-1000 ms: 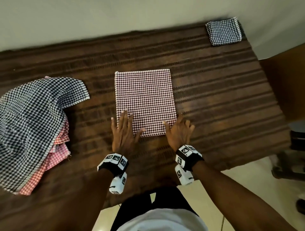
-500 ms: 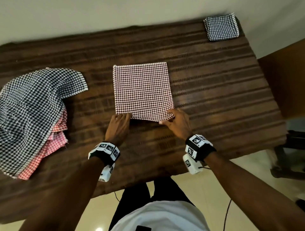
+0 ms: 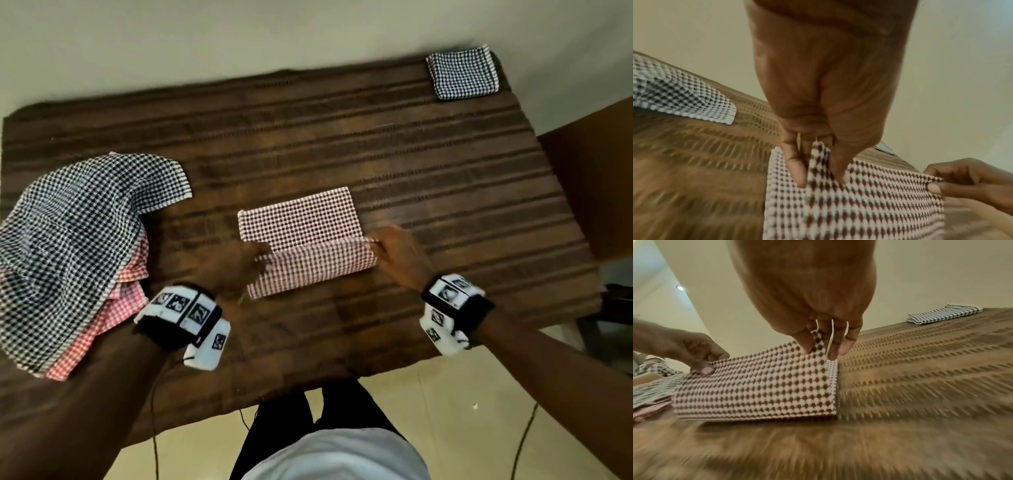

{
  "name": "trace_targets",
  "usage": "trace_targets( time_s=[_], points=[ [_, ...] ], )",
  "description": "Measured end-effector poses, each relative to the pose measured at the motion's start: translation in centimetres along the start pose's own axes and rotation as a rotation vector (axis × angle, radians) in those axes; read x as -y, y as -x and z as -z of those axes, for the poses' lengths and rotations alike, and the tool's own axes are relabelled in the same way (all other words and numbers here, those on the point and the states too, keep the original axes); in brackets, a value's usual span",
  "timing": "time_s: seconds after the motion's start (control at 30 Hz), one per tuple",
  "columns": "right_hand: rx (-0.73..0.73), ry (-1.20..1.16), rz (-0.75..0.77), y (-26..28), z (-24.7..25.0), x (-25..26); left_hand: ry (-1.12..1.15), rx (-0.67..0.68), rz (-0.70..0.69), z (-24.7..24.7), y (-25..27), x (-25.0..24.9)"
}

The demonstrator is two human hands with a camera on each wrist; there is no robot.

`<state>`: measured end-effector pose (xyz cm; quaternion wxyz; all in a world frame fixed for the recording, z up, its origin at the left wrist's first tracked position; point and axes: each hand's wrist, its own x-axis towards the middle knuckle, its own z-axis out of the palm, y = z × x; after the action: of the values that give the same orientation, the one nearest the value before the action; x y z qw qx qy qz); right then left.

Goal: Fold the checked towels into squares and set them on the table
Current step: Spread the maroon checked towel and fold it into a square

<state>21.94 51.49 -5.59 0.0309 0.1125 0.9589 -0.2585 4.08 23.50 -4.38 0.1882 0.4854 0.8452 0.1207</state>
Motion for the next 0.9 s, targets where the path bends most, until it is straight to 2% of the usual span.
trace_targets(
  time_s=[0.03, 0.07, 0.17, 0.43, 0.9],
  points=[
    [-0.018, -0.012, -0.032, -1.5, -0.1, 0.2, 0.044, 0.031, 0.167, 0.3, -1.1, 1.0],
    [-0.029, -0.013, -0.063, -3.0, -0.4, 0.3, 0.072, 0.044, 0.276, 0.6, -1.9, 1.8],
    [-0.048, -0.017, -0.141, -6.8, -1.1, 0.9, 0.090, 0.003, 0.385, 0.9, -3.6, 3.3],
    [0.011, -0.033, -0.299, -11.4, -2.2, 1.7, 0.162, -0.049, 0.495, -0.8, -5.2, 6.0],
    [0.023, -0.029, -0.323, -13.3, -3.9, -0.1, 0.226, -0.190, 0.504, -2.9, -6.2, 8.0]
  ],
)
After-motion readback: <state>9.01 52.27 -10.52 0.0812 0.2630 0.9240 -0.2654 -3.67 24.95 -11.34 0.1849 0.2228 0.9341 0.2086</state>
